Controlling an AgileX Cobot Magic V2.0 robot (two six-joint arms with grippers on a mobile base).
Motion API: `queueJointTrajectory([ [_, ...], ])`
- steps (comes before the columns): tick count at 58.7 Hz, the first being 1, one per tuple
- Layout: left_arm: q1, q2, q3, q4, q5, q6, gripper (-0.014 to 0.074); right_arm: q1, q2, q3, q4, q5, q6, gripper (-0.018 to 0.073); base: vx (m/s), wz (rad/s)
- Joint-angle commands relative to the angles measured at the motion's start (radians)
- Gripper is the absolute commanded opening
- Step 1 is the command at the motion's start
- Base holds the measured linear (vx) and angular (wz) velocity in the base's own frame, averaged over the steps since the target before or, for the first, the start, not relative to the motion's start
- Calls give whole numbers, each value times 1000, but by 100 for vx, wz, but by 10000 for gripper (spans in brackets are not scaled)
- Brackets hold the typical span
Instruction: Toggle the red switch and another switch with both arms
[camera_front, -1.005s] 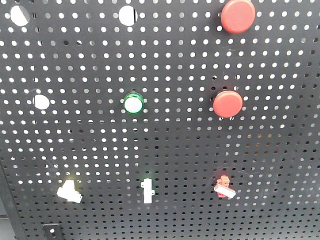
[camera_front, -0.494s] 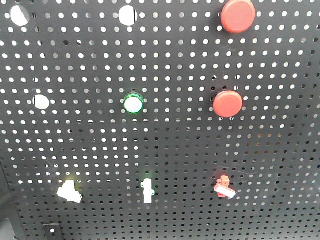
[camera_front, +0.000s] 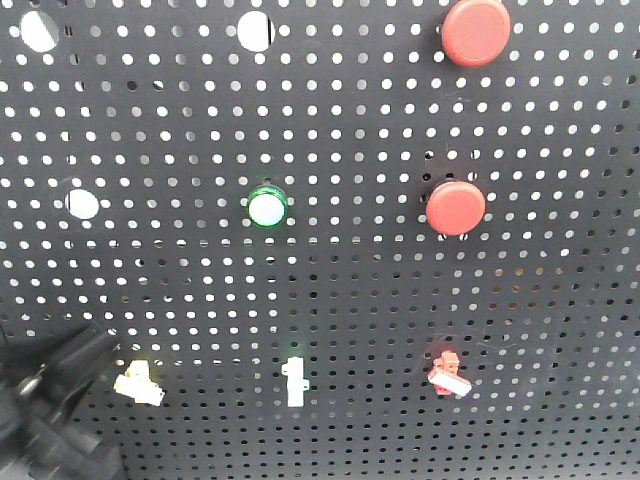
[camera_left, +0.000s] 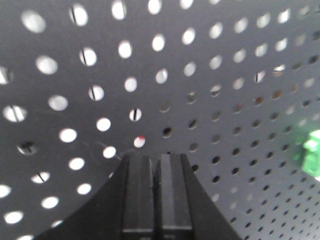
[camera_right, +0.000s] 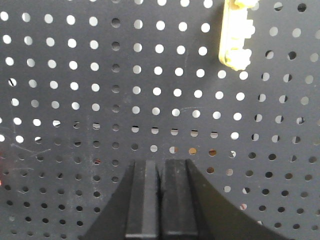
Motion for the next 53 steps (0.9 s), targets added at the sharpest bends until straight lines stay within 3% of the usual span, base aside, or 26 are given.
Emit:
queueJointTrajectory([
  [1, -6, -1, -39, -11, -43, -12, 2, -4, 6, -37, -4, -85, -3, -6, 0, 0],
  [19, -6, -3, -39, -11, 177, -17, 2, -4, 6, -37, -4, -85, -3, -6, 0, 0],
  [29, -6, -33, -39, -11, 311, -110, 2, -4, 6, -37, -4, -85, -3, -6, 0, 0],
  [42, -6, -130, -39, -11, 335, -125, 2, -2, 6, -37, -11, -81, 42, -6, 0, 0],
  [45, -6, -153, -39, -11, 319, -125, 2, 8, 6, -37, -36, -83, 67, -6, 0, 0],
  [53, -6, -204, -39, -10, 288, -103, 2, 108, 10, -37, -217, -83, 148, -6, 0, 0],
])
